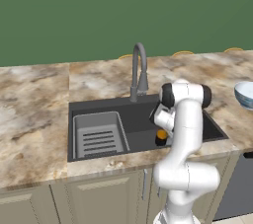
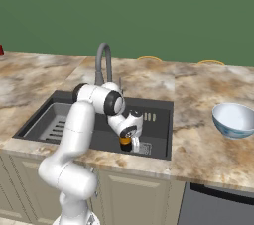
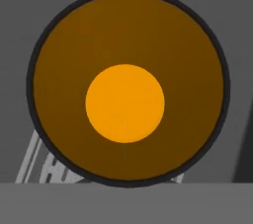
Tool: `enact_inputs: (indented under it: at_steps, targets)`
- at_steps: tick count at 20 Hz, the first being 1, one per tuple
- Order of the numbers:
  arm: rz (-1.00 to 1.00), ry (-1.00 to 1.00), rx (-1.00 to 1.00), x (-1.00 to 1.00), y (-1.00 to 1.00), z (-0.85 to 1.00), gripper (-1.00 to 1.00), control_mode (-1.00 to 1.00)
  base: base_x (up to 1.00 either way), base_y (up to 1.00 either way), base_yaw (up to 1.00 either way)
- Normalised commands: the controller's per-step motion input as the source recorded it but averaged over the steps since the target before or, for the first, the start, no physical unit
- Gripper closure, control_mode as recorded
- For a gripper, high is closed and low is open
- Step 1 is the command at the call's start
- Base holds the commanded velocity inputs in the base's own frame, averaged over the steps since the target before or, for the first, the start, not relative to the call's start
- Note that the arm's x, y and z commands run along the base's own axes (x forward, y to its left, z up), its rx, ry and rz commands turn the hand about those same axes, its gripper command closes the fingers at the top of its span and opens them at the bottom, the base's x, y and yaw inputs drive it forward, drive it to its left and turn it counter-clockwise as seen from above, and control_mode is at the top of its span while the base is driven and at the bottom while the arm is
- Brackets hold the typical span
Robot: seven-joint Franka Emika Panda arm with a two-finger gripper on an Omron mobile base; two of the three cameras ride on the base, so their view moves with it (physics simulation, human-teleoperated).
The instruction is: Pick the mug and place it in the sink. Pick the bowl and place it in the open cabinet and then close the cabinet.
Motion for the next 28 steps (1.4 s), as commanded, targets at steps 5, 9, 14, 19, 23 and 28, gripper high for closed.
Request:
enact_inputs:
  at_steps: [5, 9, 14, 19, 23, 28]
  targets:
    - [0.01, 0.0, -0.04, 0.26, 0.0, -0.36, 1.0, -1.0, 0.0, 0.0, 0.0]
    - [0.01, 0.0, -0.02, 0.16, 0.0, -0.27, -1.0, -1.0, 0.0, 0.0, 0.0]
    - [0.02, -0.05, 0.0, -0.06, 0.0, 0.05, -1.0, -1.0, 0.0, 0.0, 0.0]
    - [0.0, -0.01, 0.0, -0.22, -0.05, 0.12, -1.0, -1.0, 0.0, 0.0, 0.0]
    - [0.0, 0.0, 0.0, -0.16, -0.04, 0.43, -1.0, -1.0, 0.0, 0.0, 0.0]
    - [0.0, 0.0, 0.0, 0.0, 0.0, 0.82, -1.0, -1.0, 0.0, 0.0, 0.0]
